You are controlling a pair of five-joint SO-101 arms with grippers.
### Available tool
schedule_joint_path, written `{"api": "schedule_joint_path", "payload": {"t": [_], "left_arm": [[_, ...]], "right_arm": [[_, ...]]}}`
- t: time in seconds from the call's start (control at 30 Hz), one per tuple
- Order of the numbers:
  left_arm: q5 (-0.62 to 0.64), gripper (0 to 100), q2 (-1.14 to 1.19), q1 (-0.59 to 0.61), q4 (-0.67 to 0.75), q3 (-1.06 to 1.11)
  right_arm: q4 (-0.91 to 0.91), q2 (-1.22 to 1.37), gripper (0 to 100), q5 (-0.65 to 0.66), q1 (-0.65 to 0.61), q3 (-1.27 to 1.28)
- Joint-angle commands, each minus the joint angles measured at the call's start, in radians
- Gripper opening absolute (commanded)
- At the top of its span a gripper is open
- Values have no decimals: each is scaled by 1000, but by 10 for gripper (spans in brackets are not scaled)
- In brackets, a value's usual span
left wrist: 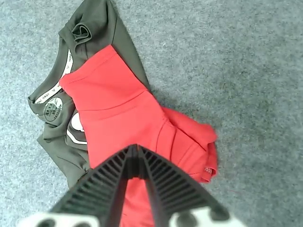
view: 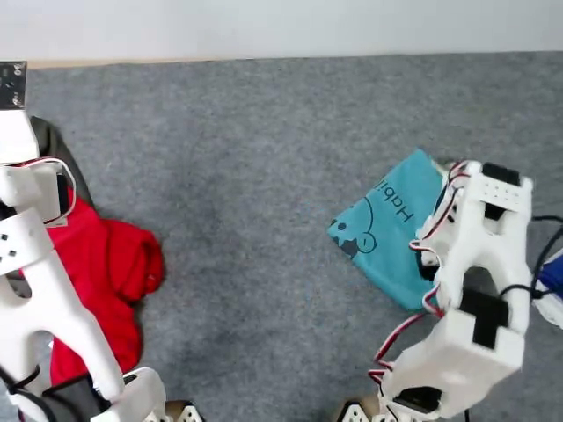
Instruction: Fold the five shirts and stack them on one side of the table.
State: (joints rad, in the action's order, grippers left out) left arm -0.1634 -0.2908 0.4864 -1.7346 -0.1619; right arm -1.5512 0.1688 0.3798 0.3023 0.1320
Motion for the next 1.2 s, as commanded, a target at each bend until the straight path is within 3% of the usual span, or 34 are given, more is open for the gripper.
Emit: {"api": "schedule_joint_path", "payload": {"t": [0.0,0.33,0.53,0.7,0.8,1.0,1.17], "left_arm": [[0,2,-43,2,-20,-4],[0,2,-43,2,-20,-4],[2,2,-43,2,-20,-4],[2,2,-43,2,-20,-4],[2,2,-43,2,-20,-4],[3,2,-43,2,-20,-4],[3,2,-43,2,-21,-4]], "right_arm": [[-19,-139,9,-11,-21,-68],[147,-82,9,-49,33,-55],[154,-128,9,-430,-19,-55],[171,-145,25,-646,-110,-57],[171,-139,143,-732,-148,-54],[193,-128,487,-872,-185,-51],[240,-25,507,-879,-180,-57]]}}
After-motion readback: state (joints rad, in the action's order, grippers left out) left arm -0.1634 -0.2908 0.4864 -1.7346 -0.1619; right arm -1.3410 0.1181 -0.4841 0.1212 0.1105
